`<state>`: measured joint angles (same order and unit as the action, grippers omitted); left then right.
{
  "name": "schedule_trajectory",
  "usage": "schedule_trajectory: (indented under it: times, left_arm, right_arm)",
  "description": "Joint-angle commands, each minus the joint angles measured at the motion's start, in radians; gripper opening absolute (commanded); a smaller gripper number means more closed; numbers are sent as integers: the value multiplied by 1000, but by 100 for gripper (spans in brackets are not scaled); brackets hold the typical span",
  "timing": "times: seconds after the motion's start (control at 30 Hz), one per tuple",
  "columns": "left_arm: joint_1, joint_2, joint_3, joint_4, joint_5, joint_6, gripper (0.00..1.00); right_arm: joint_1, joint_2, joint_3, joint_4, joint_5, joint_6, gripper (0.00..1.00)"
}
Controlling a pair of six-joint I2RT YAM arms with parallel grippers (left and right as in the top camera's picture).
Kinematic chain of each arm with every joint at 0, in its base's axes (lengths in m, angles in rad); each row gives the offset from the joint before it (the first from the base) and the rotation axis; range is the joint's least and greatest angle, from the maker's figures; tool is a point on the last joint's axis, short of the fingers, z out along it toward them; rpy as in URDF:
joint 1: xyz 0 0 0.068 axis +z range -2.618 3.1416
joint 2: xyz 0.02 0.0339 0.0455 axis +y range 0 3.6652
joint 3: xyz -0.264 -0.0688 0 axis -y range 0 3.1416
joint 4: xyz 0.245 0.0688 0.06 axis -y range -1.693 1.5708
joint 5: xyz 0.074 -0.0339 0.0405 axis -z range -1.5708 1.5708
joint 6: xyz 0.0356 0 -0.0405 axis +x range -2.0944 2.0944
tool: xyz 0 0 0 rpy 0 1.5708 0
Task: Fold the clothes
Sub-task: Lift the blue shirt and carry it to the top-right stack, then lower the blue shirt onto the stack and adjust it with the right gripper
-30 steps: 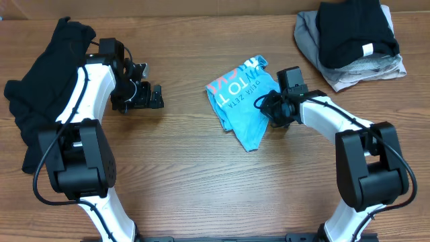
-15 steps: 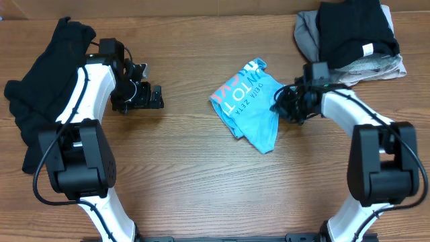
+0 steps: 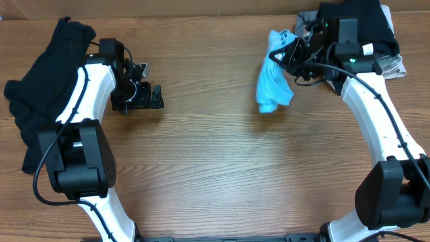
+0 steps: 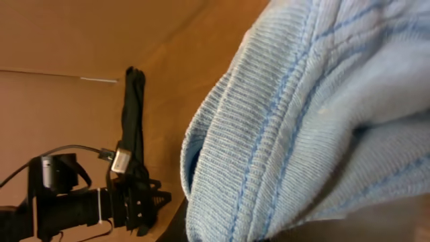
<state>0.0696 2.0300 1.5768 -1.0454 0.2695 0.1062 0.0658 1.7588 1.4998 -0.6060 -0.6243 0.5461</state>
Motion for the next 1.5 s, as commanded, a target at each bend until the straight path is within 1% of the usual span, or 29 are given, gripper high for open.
schedule_trajectory:
  times: [0.0,0.1,0.3,0.4,0.67,0.77,1.0,1.07,1.23,1.3,1.37,1.47]
  left_arm:
    - [-5,5,-4,3,12,-10,100]
    - [-5,5,-4,3,12,-10,100]
    - [-5,5,-4,3,12,-10,100]
    - [-5,5,-4,4,13,-10,100]
    - [-5,5,-4,11,12,-43,100]
    - [-5,5,-4,11,12,-43,100]
    - [-5,5,-4,11,12,-43,100]
    - [-5,5,-4,12,12,-43,100]
    - [-5,5,-4,15,12,-43,100]
    - [-5,5,-4,19,12,-43,100]
    - [-5,5,-4,27,12,-44,100]
    - [-5,5,-4,41,12,-70,100]
  right_arm:
    - [-10,-24,78,14,-24,-59,4]
    - [-31,-23,143,13,1,-103,4]
    - [-109,-23,275,35,105,-101,4]
    - [-155,-23,322,97,193,-48,4]
    - [-263,22,327,363,321,173,4]
    - [-294,71,327,454,320,245,4]
    - [-336,211,327,686,309,347,4]
    - [-343,253,327,754,296,357,4]
    - [-361,350,339,925,272,461,4]
    - [-369,369,360,945,264,476,4]
    - [-371,379,381,927,263,470,4]
    - [-371,384,386,872,264,417,4]
